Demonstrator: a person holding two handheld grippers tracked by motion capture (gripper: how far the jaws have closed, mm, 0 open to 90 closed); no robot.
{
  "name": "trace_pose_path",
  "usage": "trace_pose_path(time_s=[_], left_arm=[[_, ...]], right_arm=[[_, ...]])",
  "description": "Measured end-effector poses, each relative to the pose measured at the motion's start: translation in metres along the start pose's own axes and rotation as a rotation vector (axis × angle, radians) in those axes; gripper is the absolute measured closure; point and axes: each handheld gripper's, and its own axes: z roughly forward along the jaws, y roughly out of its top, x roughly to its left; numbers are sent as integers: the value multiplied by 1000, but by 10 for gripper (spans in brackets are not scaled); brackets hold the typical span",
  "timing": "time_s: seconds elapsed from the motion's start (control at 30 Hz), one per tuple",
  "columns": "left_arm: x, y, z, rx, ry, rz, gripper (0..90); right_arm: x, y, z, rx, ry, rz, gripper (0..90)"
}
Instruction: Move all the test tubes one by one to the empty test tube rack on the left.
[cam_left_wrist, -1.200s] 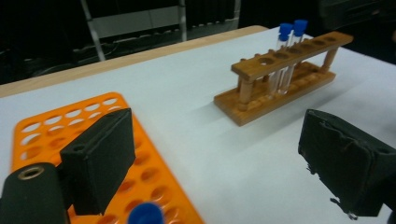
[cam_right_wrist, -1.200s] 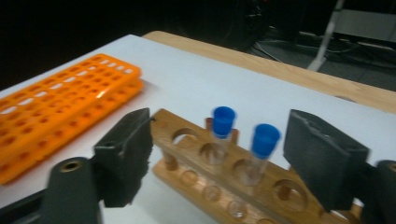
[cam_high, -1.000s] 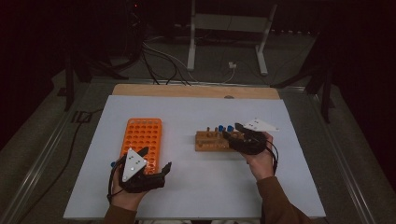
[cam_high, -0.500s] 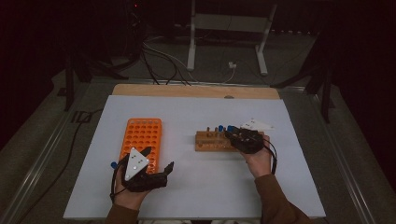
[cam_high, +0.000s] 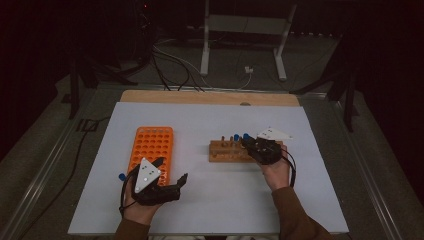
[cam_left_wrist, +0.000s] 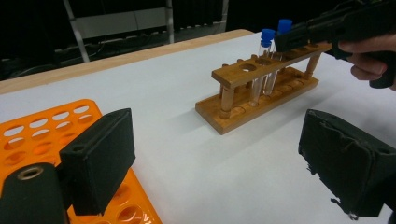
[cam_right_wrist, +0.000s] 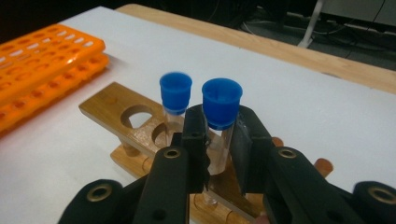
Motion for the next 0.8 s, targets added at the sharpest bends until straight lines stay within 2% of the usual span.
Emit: trace_pose_path(time_s=[0.47, 0.8], left_arm=[[-3, 3, 3, 2, -17, 5, 122], [-6, 5, 5, 7, -31, 10, 122]], right_arm=[[3, 21, -32, -81, -6, -19, 770], [11, 32, -51, -99, 9, -45, 771]])
